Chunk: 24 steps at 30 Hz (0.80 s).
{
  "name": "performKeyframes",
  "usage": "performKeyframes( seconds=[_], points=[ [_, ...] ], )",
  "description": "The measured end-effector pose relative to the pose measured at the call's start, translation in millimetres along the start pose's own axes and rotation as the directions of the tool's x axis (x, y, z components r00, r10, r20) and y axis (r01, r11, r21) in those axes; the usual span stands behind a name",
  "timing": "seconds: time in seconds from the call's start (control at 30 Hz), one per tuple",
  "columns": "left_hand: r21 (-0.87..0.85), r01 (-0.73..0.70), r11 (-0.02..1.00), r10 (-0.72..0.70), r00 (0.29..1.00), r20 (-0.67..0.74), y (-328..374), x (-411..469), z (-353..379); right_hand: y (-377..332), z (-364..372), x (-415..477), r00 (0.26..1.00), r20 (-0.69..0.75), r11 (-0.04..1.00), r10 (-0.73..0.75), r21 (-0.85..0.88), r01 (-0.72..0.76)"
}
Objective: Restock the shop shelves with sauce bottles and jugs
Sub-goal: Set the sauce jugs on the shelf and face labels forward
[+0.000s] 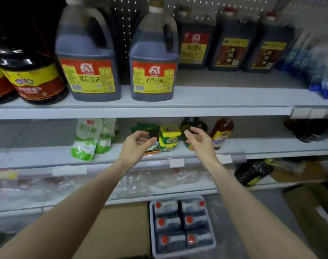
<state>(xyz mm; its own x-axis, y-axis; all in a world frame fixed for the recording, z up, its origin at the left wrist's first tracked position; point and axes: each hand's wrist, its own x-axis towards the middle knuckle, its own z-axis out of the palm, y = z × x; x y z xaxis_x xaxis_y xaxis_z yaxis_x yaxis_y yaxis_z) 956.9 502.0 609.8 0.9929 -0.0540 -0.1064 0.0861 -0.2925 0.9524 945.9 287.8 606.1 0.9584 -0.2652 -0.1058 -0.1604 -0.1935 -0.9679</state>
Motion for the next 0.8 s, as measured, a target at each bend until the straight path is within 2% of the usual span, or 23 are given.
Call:
performKeyframes(
  seconds=[0.23,0.43,0.6,0.8],
  points=[
    [0.019,0.209,0.978,-0.210,0.977,0.045,-81,3,88,116,-37,14,0.987,0.021,0.986,0.162,-0.041,-0.161],
    [-0.016,0.443,0.897,-0.442,0.896,0.040,-169,-8,195,242,-83,34,0.933,0.092,0.934,0.349,-0.111,-0.338],
    [-0.022,0.534,0.845,-0.534,0.845,0.025,-242,-13,278,341,-113,48,0.890,0.110,0.890,0.442,-0.177,-0.420],
    [0.067,0.613,0.788,-0.616,0.785,0.065,-332,-12,338,451,-135,52,0.832,0.149,0.838,0.535,-0.219,-0.500]
  ],
)
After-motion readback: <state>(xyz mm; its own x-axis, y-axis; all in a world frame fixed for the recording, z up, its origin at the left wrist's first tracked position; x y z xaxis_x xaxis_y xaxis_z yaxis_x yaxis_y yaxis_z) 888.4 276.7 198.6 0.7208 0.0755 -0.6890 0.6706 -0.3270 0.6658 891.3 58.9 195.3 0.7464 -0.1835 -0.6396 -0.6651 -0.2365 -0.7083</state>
